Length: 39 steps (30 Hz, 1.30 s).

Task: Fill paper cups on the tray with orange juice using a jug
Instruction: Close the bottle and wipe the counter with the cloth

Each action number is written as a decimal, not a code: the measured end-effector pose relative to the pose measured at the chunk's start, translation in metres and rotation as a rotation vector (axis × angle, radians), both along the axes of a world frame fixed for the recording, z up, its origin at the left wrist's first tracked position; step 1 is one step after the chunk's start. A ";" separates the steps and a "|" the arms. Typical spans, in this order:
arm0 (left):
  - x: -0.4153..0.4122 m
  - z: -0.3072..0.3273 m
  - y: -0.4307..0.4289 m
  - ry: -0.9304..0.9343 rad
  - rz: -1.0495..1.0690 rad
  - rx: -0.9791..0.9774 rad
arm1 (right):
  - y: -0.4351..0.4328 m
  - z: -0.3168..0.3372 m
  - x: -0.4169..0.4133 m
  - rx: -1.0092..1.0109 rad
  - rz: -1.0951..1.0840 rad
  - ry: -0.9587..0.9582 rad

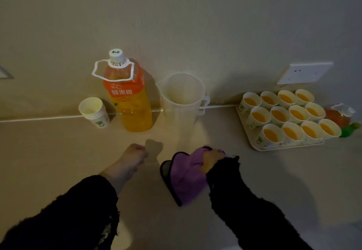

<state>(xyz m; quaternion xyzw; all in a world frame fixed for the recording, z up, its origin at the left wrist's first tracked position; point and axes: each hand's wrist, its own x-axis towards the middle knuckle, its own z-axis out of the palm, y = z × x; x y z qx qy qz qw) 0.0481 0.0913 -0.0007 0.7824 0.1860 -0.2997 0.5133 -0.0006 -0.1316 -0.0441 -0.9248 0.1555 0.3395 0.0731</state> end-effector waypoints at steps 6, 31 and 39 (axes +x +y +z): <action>0.012 0.022 -0.042 -0.188 0.032 -0.056 | 0.043 -0.022 -0.020 -0.038 0.027 -0.146; -0.011 -0.042 -0.074 -0.106 -0.535 0.276 | -0.040 -0.015 -0.003 0.529 -0.350 -0.246; -0.017 -0.030 -0.082 -0.311 -0.633 -0.182 | -0.043 0.042 0.004 1.758 -0.882 -0.392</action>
